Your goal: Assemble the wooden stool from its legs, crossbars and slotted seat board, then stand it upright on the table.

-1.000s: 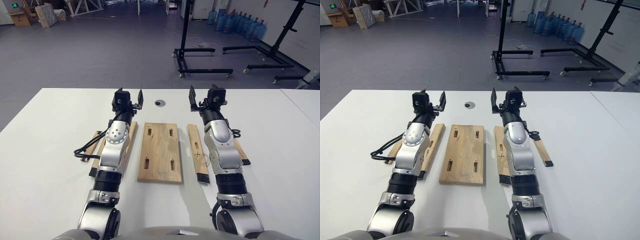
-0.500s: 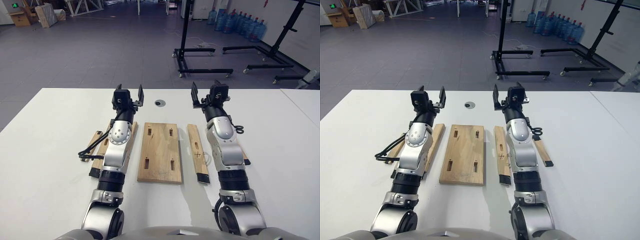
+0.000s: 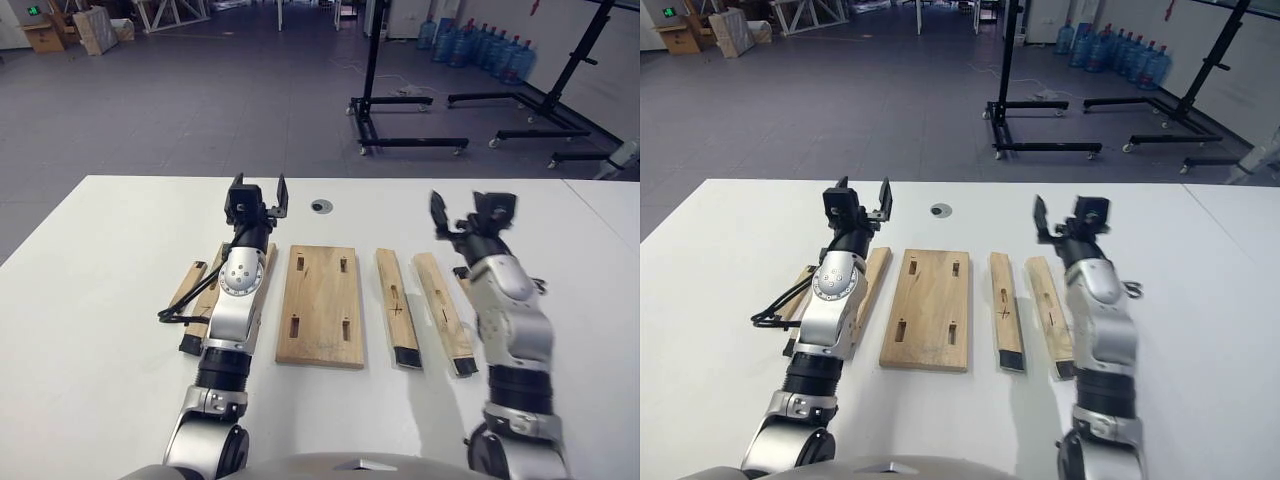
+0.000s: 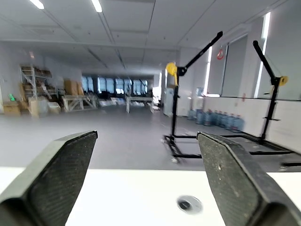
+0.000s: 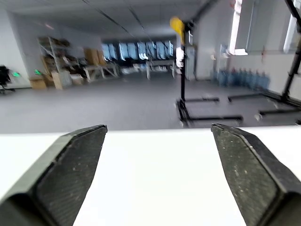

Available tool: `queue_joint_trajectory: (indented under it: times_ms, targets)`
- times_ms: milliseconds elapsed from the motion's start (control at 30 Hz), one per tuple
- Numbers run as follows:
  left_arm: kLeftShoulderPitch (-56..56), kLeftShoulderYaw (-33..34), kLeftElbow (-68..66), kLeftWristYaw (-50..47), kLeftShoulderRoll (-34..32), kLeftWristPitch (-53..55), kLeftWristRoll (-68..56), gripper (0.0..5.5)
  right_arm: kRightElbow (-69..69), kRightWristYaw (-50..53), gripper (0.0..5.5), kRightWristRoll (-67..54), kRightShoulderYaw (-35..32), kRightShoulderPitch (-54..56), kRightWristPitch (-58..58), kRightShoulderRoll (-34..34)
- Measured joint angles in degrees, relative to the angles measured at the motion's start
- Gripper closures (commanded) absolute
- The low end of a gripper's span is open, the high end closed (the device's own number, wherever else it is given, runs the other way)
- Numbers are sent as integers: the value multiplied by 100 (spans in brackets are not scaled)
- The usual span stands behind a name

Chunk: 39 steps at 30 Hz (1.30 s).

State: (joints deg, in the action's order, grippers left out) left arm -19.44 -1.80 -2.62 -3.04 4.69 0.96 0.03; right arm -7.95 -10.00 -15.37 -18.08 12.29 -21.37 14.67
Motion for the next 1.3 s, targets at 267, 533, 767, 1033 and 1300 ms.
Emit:
queue_joint_trajectory:
  times_ms: [267,533,767,1033,1300]
  targets:
    - [561,-262,771,65,-118,288,-198,159,-336,-881,141,-677,-765,-1899,-1289,870]
    - [631,-290,890,-69,-130,372,-297,159,55,-1147,177,-423,-151,-2371,-1474,1127]
    - [630,-300,892,-92,-133,395,-398,159,411,-1230,295,-265,128,-2144,-1483,1342]
    - [612,-276,800,-144,-134,393,-416,159,332,-1185,418,-258,398,-2121,-1482,1436]
    - [508,-391,603,60,-132,650,-401,159,549,-629,419,-371,202,-1650,-1401,863]
